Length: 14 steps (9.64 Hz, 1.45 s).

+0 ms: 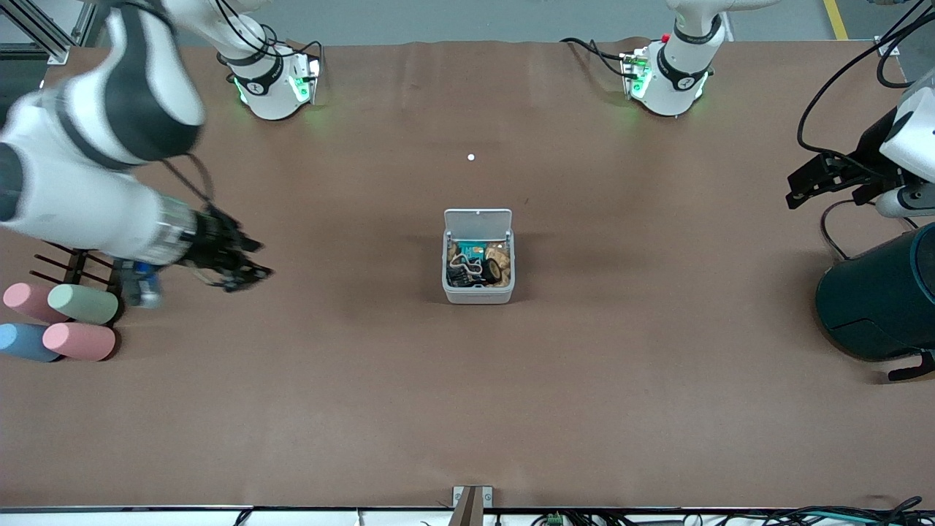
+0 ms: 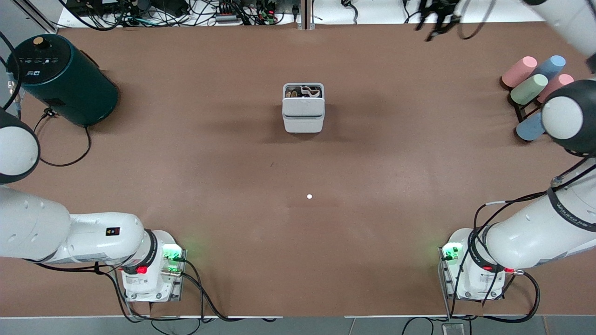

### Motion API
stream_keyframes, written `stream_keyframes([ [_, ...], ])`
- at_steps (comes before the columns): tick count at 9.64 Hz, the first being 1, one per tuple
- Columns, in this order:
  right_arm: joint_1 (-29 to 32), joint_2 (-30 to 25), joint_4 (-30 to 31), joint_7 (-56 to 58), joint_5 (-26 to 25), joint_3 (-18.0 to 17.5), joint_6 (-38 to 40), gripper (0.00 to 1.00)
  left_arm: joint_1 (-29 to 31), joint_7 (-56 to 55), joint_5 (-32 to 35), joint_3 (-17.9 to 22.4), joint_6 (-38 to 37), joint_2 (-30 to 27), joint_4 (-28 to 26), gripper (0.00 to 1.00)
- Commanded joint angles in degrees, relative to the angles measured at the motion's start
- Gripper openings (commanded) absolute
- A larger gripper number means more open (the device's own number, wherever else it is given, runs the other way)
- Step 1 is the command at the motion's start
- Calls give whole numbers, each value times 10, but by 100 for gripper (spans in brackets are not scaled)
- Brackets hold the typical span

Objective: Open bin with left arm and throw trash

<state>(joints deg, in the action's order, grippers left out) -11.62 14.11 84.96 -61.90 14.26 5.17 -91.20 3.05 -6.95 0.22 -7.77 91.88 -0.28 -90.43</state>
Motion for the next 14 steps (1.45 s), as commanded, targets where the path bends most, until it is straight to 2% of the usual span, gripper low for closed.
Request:
stream_keyframes([
  [1, 58, -78, 20, 184, -32, -11, 77, 63, -1, 5, -6, 0, -13, 5, 14, 100],
  [2, 72, -106, 18, 246, -50, -11, 99, 80, 0, 5, -7, 0, -13, 5, 14, 100],
  [3, 75, -122, 13, 259, -78, -10, 140, 100, 1, 6, -7, 0, -13, 5, 14, 100],
  [4, 81, -132, 6, 315, -110, -11, 163, 100, 1, 5, -8, 0, -13, 5, 14, 100],
  [5, 86, -146, 5, 416, -118, -7, 196, 100, 1, 5, -8, 1, -13, 5, 14, 100],
  [7, 114, -148, -18, 519, -129, 8, 208, 100, -1, 1, -7, 0, -13, 5, 15, 100],
  [10, 109, -125, -56, 522, -136, 2, 169, 100, 1, 6, -4, 0, -13, 5, 14, 100],
  [11, 106, -124, -52, 541, -135, 1, 158, 100, 0, 5, -4, 0, -13, 5, 14, 100],
  [12, 106, -124, -48, 626, -137, 2, 154, 100, 0, 6, -3, 0, -13, 5, 15, 100],
  [14, 93, -117, -48, 646, -139, 2, 146, 100, -2, 5, -3, 0, -13, 6, 15, 100],
])
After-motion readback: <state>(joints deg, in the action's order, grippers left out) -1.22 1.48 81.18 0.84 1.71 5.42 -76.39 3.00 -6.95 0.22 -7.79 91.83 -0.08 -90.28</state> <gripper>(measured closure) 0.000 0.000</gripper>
